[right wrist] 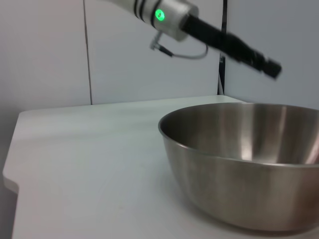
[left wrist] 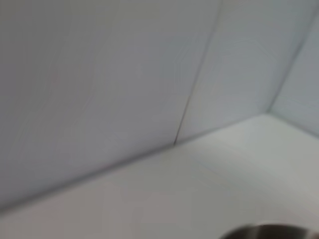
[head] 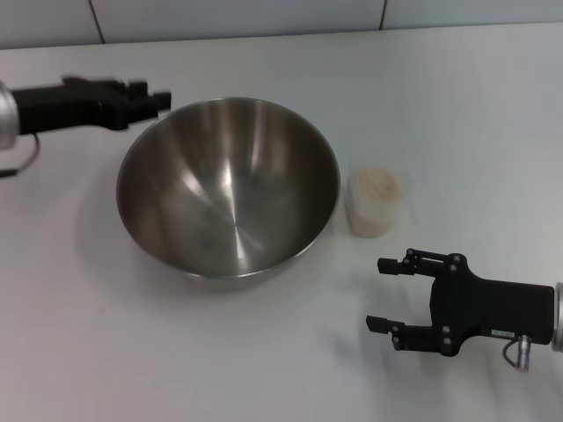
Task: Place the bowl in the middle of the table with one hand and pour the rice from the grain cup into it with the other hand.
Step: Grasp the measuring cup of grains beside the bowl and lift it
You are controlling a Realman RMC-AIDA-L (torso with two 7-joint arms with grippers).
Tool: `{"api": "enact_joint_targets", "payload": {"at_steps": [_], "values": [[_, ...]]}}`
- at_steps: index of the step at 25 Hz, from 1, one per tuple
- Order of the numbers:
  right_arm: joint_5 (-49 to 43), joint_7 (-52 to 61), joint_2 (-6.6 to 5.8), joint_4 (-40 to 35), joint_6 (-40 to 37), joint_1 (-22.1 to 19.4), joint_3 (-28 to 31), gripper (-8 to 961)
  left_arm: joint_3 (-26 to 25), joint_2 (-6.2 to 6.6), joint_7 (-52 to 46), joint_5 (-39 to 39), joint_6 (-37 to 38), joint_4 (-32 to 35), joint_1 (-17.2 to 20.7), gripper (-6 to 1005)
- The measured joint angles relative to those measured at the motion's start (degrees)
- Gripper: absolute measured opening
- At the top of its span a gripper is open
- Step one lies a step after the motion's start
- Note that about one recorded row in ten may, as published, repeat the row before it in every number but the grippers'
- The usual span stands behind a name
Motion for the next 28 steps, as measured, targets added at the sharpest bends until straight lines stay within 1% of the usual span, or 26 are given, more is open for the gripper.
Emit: {"api": "enact_joint_targets", "payload": {"at_steps": [1,3,4,6,9,10,12,15,16,18,20,22,25,28], "values": [[0.0,0.0,0.0,0.0,0.0,0.0,0.0,672,0.2,-0.08,1.9,-1.8,1.2,2.3,1.5,278],[0.0,0.0,0.0,0.0,0.0,0.0,0.1,670,1.5,-0.21,8.1,-8.2,3.3,6.8,6.3,366],[0.1,0.0,0.0,0.0,0.0,0.0,0.3,669,2.0,-0.16,10.8,-10.6,3.9,7.6,8.0,413],[0.1,0.0,0.0,0.0,0.0,0.1,0.4,667,3.0,0.06,20.4,-17.5,7.0,7.9,12.8,508],[0.4,0.0,0.0,0.0,-0.1,0.1,0.6,664,2.7,0.13,37.0,-24.3,13.3,3.8,18.3,647],[0.7,0.0,0.0,0.0,-0.2,0.1,0.7,663,2.6,0.14,42.3,-26.2,15.0,1.2,19.7,693],[2.1,0.0,0.0,0.0,-0.7,-0.2,0.8,661,2.4,0.36,49.9,-29.0,17.6,-3.8,21.9,784],[6.0,-0.4,0.02,0.0,-1.8,-1.8,0.8,658,1.1,1.43,55.9,-29.6,20.6,-11.0,23.5,819],[7.7,-1.0,0.03,0.1,-2.2,-2.7,0.9,657,0.5,1.98,58.1,-29.5,21.1,-14.1,23.8,831],[12.4,-3.0,0.31,0.4,-2.7,-4.6,0.9,655,0.2,2.87,61.7,-29.4,21.0,-19.6,24.0,855],[18.4,-5.2,0.73,1.1,-2.3,-6.5,1.0,653,0.2,3.49,64.4,-29.4,20.4,-24.0,23.8,855],[24.5,-8.0,0.93,3.1,-1.1,-8.2,1.0,651,0.2,3.74,66.3,-29.4,19.7,-26.8,23.8,855],[31.6,-11.5,1.02,6.3,1.1,-10.1,1.0,648,0.6,3.53,67.5,-29.4,17.9,-28.5,23.9,855],[34.8,-13.4,1.1,8.3,4.1,-10.8,1.0,645,0.6,3.19,67.5,-28.8,17.1,-28.7,23.8,854]]}}
